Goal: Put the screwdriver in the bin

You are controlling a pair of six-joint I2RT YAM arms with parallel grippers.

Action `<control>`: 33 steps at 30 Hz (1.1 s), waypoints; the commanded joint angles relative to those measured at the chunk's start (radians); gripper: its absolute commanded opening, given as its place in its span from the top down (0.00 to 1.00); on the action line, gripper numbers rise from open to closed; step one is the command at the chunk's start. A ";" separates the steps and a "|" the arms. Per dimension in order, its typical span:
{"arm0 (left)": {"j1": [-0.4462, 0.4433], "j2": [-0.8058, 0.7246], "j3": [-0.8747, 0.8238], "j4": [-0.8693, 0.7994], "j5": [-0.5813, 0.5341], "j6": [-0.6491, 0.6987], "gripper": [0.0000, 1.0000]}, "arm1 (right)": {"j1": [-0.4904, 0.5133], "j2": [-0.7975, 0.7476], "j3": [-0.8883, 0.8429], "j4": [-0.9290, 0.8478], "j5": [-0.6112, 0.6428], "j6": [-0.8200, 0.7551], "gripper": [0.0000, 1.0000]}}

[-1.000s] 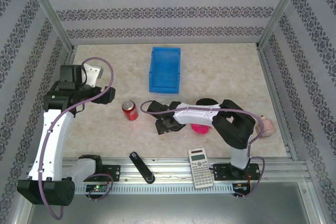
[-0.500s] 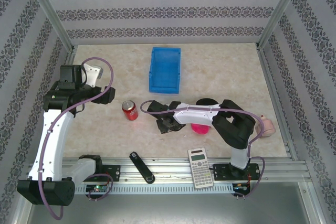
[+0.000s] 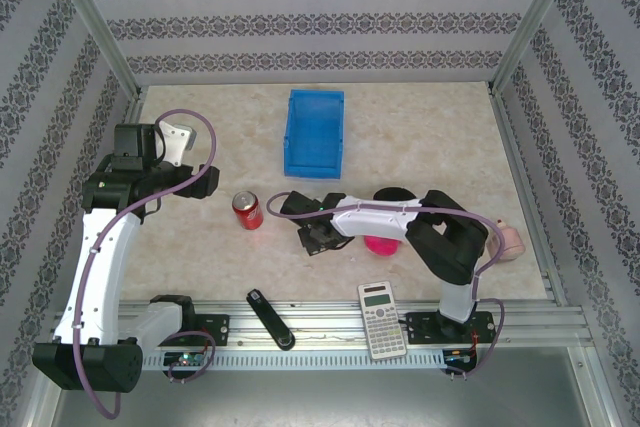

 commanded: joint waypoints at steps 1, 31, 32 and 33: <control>-0.003 -0.008 0.034 -0.044 -0.022 0.016 0.01 | -0.001 -0.061 0.032 -0.059 -0.012 -0.031 0.82; -0.004 -0.051 0.031 -0.063 0.031 -0.034 0.01 | -0.385 0.230 0.703 -0.224 -0.159 -0.171 0.81; -0.003 -0.050 0.034 -0.067 0.030 -0.033 0.01 | -0.390 0.251 0.724 -0.225 -0.158 -0.170 0.81; -0.003 -0.050 0.036 -0.071 0.030 -0.033 0.01 | -0.395 0.274 0.746 -0.223 -0.162 -0.171 0.81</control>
